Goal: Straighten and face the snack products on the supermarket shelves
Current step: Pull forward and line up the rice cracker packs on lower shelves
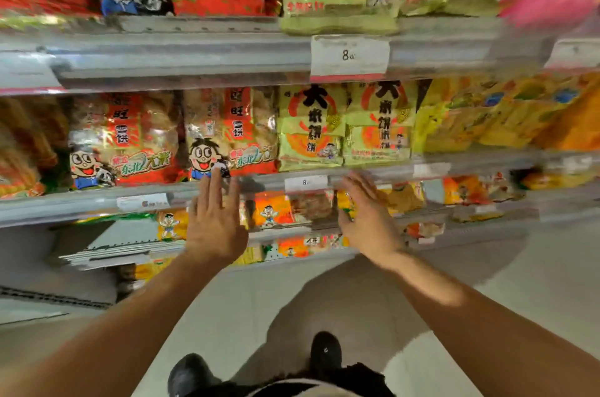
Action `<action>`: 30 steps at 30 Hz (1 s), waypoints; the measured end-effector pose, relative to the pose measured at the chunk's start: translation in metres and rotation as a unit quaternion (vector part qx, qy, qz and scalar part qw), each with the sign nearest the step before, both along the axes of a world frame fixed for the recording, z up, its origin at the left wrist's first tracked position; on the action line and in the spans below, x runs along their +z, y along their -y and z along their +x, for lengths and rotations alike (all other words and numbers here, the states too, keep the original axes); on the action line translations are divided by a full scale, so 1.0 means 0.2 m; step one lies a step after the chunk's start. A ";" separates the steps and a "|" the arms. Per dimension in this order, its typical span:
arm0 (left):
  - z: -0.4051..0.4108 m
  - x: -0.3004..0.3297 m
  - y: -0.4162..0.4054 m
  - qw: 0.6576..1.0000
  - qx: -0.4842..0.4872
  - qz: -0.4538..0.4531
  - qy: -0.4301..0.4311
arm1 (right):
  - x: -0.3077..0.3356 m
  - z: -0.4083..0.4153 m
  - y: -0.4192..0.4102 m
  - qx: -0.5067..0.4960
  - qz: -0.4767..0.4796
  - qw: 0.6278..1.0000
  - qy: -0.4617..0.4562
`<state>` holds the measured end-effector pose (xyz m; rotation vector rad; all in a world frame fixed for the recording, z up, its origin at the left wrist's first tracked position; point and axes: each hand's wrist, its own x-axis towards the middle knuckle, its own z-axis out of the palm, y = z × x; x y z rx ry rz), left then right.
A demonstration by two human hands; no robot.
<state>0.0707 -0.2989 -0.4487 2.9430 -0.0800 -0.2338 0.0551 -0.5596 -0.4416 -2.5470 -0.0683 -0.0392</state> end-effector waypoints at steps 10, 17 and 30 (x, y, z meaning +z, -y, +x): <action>0.02 0.01 0.05 0.996 0.076 0.038 -0.009 | -0.13 0.18 0.26 0.113 -0.199 0.971 -0.070; -0.27 -0.38 0.20 0.995 0.016 -0.098 0.017 | -0.44 0.02 0.26 0.129 -0.095 0.984 -0.078; 0.40 -1.20 0.29 0.851 0.238 -0.462 -0.076 | -1.29 0.53 0.14 -0.107 0.185 0.959 -0.187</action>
